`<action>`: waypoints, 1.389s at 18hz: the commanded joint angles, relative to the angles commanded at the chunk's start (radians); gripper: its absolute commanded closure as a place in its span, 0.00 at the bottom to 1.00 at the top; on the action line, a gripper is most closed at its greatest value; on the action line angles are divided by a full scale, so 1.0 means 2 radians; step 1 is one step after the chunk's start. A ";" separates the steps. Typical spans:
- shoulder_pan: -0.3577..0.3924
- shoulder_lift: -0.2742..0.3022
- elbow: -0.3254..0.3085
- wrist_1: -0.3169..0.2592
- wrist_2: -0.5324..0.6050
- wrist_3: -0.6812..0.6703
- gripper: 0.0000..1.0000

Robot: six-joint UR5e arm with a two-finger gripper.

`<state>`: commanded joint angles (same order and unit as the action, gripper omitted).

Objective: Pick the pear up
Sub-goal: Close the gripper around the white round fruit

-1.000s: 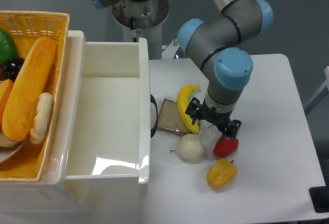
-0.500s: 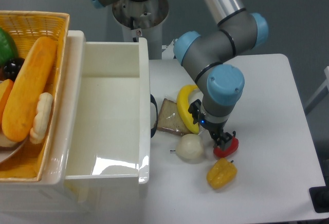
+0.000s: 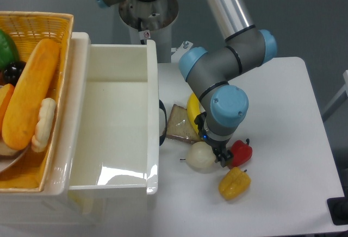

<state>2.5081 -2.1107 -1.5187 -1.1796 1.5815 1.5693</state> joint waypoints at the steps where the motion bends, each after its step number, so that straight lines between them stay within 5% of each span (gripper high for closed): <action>1: -0.002 -0.002 0.002 0.001 0.000 0.000 0.00; 20: -0.007 -0.022 0.003 0.002 0.000 -0.039 0.01; 25: -0.007 -0.023 0.005 0.001 -0.001 -0.061 0.40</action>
<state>2.4943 -2.1568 -1.5095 -1.1781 1.5800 1.4482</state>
